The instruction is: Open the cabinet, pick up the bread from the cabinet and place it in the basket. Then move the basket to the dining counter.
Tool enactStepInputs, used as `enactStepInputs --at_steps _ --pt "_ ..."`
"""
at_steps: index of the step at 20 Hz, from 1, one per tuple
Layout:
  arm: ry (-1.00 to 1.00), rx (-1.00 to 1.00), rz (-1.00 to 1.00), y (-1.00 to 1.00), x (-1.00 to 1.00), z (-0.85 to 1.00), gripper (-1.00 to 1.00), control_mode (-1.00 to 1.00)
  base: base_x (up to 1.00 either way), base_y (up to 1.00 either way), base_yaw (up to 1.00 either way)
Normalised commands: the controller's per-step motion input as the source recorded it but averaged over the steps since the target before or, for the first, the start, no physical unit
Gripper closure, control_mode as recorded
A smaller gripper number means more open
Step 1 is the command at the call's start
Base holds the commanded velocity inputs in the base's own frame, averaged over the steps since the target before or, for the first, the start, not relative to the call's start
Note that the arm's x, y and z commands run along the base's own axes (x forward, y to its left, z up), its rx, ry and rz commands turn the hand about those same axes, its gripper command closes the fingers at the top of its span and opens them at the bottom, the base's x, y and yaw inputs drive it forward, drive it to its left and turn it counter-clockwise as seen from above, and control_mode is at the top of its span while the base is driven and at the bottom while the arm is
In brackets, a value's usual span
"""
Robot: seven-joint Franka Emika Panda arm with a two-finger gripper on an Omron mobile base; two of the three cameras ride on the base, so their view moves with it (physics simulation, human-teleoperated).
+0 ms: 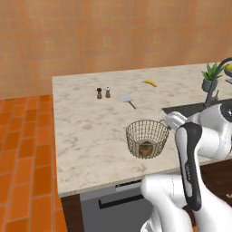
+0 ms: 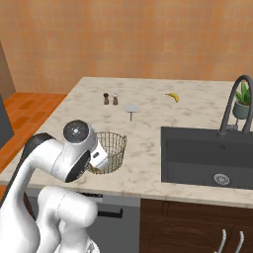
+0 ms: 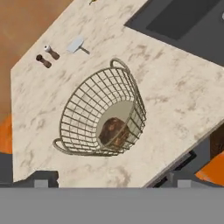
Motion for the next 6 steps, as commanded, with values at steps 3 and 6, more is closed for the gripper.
enactStepInputs --at_steps 3,6 --pt "-0.24 0.0 0.06 0.0 -0.57 0.87 -1.0 -1.0 0.0 0.0 0.0" --pt "-0.36 0.0 0.04 0.05 -0.04 0.97 -1.0 -1.0 0.0 0.0 0.0"
